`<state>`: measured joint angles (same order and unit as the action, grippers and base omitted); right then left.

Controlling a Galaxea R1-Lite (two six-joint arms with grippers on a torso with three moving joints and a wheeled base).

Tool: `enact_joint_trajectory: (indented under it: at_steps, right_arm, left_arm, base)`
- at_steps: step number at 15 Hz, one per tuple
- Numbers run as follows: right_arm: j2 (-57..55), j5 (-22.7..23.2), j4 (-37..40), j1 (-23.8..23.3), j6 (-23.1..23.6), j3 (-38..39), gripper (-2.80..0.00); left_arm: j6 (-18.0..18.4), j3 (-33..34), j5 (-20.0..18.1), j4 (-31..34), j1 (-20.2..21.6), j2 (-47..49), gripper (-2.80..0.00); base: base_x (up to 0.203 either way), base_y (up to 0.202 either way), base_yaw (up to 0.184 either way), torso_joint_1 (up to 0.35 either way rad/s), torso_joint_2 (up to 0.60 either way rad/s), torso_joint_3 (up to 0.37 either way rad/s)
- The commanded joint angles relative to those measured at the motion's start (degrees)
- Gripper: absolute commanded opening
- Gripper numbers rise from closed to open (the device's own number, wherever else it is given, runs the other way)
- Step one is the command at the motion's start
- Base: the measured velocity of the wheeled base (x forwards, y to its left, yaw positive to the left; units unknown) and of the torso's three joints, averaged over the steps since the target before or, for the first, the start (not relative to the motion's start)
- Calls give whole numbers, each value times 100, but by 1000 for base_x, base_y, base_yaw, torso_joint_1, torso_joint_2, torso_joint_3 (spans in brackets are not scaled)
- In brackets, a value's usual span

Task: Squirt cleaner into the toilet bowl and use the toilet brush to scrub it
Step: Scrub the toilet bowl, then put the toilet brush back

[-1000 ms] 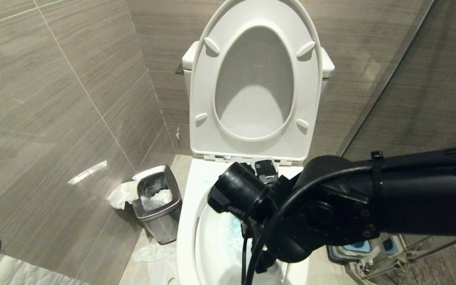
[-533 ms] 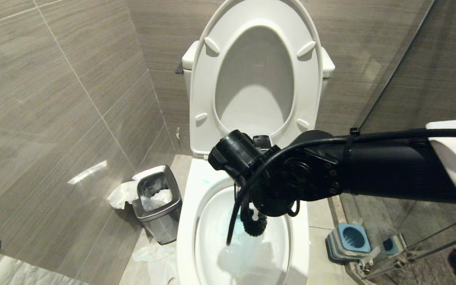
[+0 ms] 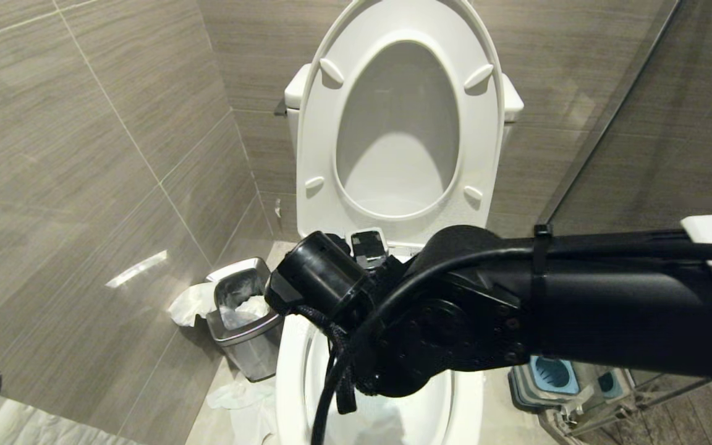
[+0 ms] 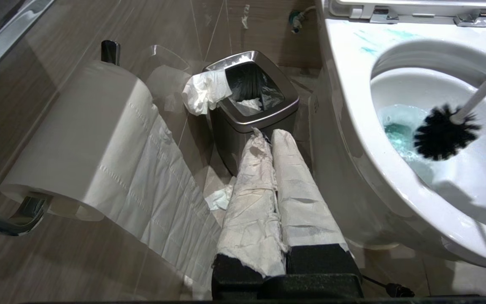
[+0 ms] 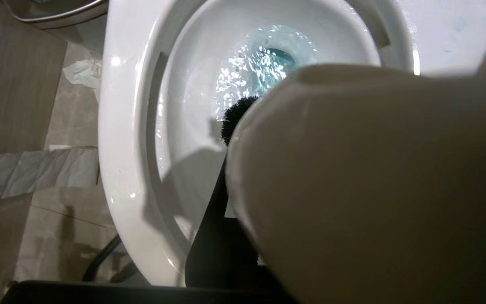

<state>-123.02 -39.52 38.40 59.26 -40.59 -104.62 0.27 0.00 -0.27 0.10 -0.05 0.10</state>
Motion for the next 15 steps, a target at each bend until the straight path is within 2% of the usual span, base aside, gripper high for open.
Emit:
enact_joint_trajectory:
  at_steps: [1,5,6,11,15]
  right_arm:
    - [871,-111,42,-9,-34,428,-280]
    - [1776,-147,53,-40,-175,688,-280]
    - [1982,-156,54,-198,-219,726,-280]
    - [2644,-171,44,-1537,-225,685,-280]
    - [2965,-194,37,-2985,-205,692,-280]
  left_arm:
    - [0,0,0,-1,-4,-1,-280]
    - [0,0,0,-1,-4,-1,-280]
    - [0,0,0,-1,-3,-1,-280]
    - [0,0,0,-1,-4,-1,-280]
    - [0,0,0,-1,-4,-1,-280]
  base:
    - [0,0,0,0,0,0]
    - [0,0,0,0,0,0]
    - [0,0,0,0,0,0]
    - [0,0,0,0,0,0]
    - [0,0,0,0,0,0]
